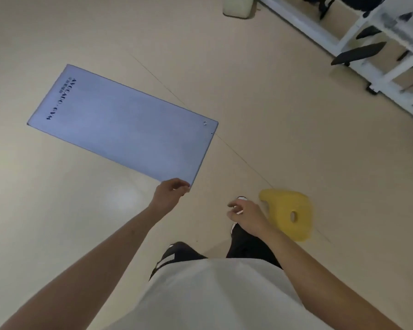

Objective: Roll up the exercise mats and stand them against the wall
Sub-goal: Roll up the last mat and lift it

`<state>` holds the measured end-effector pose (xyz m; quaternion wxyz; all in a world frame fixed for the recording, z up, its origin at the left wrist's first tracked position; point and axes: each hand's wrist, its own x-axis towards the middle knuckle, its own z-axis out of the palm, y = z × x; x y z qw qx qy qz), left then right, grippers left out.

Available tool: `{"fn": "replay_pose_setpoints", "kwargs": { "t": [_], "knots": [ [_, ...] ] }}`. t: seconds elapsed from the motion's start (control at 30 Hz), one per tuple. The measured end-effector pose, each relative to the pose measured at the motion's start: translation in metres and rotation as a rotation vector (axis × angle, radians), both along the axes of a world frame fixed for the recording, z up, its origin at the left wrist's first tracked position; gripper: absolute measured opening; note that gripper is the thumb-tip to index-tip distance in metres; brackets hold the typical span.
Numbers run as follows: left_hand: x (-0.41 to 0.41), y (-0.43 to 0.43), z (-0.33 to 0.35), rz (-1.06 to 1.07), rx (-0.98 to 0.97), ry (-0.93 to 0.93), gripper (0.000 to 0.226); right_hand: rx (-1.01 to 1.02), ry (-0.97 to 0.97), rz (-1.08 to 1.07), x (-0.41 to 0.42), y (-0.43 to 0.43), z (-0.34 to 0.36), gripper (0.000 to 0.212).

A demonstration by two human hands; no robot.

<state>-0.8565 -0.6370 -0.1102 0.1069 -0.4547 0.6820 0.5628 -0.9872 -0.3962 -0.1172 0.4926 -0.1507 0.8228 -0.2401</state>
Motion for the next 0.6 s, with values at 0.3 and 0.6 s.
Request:
{"fn": "replay_pose_setpoints", "kwargs": {
  "t": [0.3,0.6],
  "knots": [
    [-0.068,0.024,-0.009,0.461,0.092,-0.019,0.015,0.045,0.031,0.445,-0.196,-0.096,-0.023,0.038],
    [-0.158,-0.058,-0.110,0.463,0.128,-0.044,0.014,0.135,0.136,0.733,-0.291,-0.217,-0.071,0.041]
  ]
}}
